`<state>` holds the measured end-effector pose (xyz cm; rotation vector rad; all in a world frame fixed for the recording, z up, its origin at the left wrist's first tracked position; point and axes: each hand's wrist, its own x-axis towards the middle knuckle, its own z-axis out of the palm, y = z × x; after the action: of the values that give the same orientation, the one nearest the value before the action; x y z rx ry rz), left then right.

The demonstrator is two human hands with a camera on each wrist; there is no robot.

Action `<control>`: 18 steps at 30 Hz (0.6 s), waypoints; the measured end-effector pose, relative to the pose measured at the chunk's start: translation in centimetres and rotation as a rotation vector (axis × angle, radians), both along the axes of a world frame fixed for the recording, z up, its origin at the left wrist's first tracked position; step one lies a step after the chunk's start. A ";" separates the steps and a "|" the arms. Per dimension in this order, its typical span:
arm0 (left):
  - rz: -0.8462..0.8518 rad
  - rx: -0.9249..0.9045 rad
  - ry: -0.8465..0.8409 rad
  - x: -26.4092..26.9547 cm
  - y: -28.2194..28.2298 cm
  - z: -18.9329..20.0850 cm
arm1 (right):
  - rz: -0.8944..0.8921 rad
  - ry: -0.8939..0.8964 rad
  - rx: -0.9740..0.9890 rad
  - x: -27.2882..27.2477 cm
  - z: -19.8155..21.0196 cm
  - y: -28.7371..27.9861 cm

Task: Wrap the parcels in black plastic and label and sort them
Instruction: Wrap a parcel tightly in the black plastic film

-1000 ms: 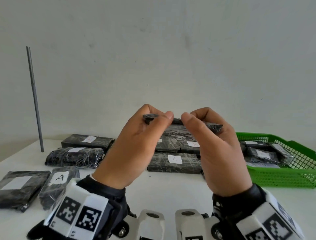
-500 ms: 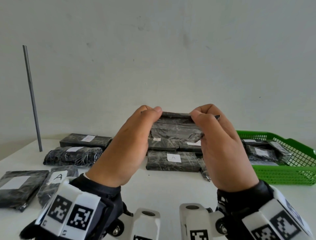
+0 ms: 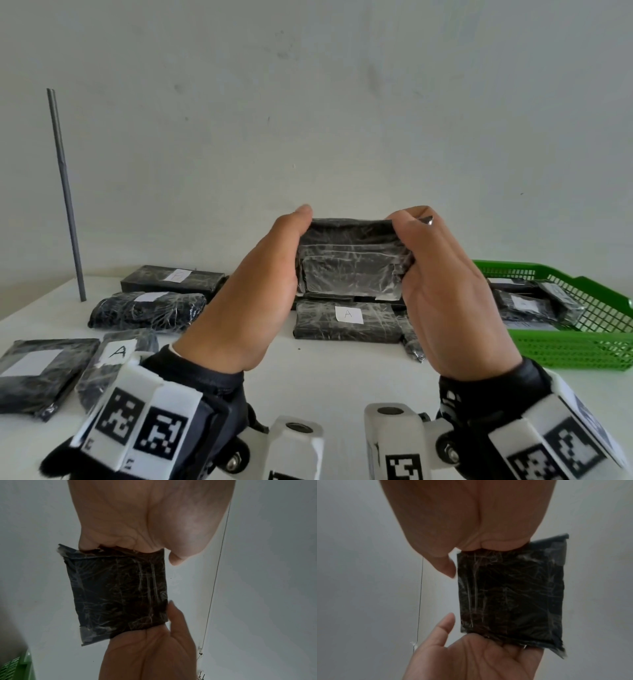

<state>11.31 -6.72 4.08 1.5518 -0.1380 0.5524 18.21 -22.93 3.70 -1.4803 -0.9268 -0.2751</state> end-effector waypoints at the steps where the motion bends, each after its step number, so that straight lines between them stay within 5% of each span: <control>1: -0.009 -0.004 0.037 0.4 0.2 0.1 | 0.014 0.012 0.037 -0.2 0.1 0.0; 5: 0.024 0.153 0.117 0.3 0.4 -0.4 | 0.009 0.046 0.033 -1.0 0.3 0.2; 18: 0.074 0.250 0.107 -0.7 -1.3 0.4 | -0.099 0.081 0.072 -1.3 0.4 0.4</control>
<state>10.64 -8.05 4.43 1.8323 -0.0699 0.5232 16.88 -22.49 4.12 -1.4618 -0.7729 -0.3158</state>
